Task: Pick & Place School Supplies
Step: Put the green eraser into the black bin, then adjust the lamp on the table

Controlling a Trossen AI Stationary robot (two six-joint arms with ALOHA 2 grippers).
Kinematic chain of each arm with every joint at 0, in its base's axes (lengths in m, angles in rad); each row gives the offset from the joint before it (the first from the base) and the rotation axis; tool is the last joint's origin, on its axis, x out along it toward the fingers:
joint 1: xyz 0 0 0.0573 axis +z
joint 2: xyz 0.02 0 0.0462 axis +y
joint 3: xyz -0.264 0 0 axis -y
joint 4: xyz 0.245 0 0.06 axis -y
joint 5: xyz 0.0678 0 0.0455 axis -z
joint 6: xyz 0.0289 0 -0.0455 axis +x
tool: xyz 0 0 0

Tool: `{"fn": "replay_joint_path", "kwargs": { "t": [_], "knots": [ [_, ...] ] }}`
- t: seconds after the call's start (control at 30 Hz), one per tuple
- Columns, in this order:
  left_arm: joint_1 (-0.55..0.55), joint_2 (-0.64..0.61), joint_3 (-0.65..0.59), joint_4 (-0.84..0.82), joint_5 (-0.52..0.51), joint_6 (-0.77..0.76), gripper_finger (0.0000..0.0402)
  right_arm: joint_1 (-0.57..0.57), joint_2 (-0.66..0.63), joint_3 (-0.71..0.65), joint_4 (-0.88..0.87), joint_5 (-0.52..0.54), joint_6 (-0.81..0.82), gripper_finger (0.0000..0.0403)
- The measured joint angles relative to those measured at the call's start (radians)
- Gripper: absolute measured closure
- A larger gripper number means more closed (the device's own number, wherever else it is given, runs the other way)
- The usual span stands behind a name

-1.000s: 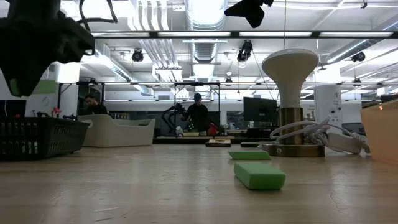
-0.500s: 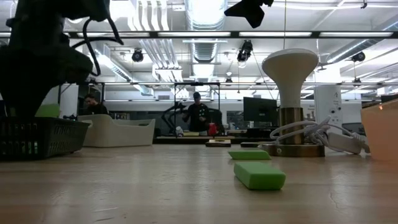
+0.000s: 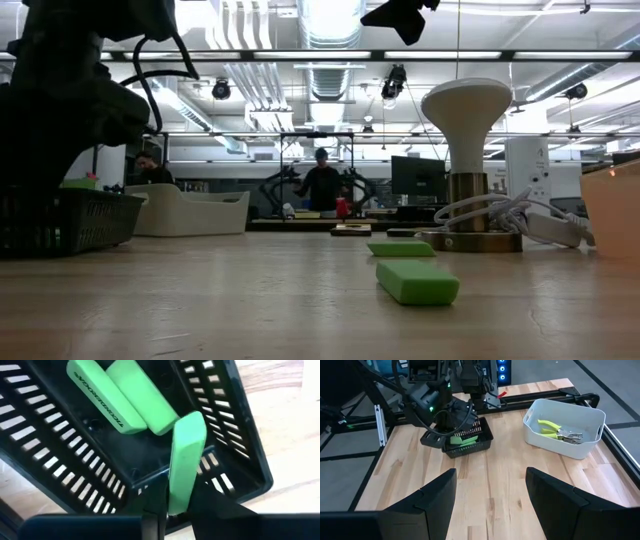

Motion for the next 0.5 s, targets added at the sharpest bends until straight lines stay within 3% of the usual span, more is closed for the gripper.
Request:
{"fn": "replay_joint_path", "kwargs": {
  "t": [0.5],
  "knots": [
    [0.003,0.0,0.0,-0.003,0.04,-0.027,0.0256,0.0,0.0,-0.009,0.0,0.0,0.0,0.017]
  ]
}}
